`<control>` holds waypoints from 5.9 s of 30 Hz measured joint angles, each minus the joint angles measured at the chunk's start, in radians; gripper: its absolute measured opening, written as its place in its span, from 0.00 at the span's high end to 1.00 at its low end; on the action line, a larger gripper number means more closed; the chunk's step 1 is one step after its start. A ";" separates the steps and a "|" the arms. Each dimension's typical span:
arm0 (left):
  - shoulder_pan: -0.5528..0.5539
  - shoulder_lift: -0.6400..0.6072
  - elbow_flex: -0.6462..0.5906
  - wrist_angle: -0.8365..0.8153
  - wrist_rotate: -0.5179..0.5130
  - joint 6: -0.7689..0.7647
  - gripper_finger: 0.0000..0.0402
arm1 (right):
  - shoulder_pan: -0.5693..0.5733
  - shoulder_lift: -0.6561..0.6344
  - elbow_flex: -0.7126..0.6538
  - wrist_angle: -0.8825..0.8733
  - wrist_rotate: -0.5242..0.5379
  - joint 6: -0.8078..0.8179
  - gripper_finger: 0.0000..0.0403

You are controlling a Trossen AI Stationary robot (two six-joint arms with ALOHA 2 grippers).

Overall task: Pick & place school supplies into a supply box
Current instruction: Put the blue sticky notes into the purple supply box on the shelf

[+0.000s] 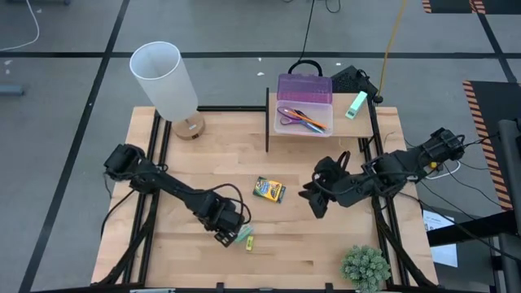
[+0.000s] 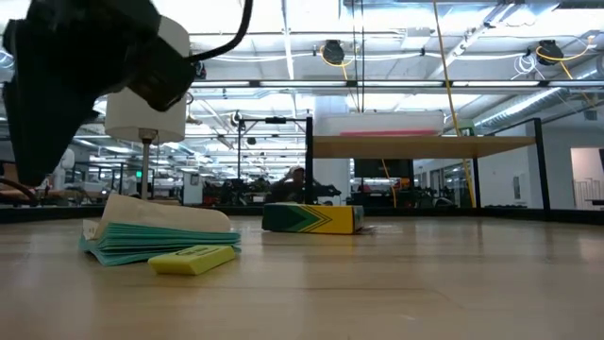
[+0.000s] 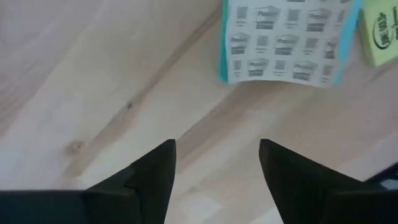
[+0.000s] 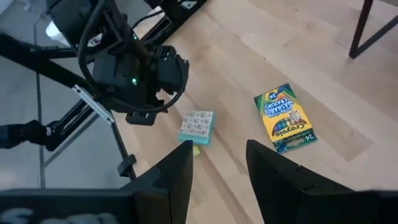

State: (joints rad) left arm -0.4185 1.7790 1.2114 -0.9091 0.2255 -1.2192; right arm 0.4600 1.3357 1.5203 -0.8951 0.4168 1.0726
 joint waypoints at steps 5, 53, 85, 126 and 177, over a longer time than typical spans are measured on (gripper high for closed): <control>0.026 0.000 0.000 0.110 0.004 0.014 0.41 | -0.020 0.000 0.000 0.000 -0.083 0.000 0.64; 0.155 0.079 -0.129 0.301 0.161 0.078 0.65 | -0.022 0.020 -0.001 0.024 -0.106 -0.047 0.64; 0.116 0.076 -0.129 0.343 0.151 0.109 0.99 | -0.022 0.020 -0.001 0.024 -0.101 -0.068 0.64; 0.067 -0.256 -0.119 0.202 -0.186 0.674 1.00 | -0.090 0.030 -0.671 1.143 -0.105 -0.135 0.60; 0.078 -0.262 -0.118 0.208 -0.369 0.700 1.00 | -0.256 0.514 -0.497 1.451 -0.342 -0.434 0.12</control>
State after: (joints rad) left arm -0.3408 1.5173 1.0931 -0.7010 -0.1432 -0.5194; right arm 0.2044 1.8500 1.0230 0.5559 0.0751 0.6382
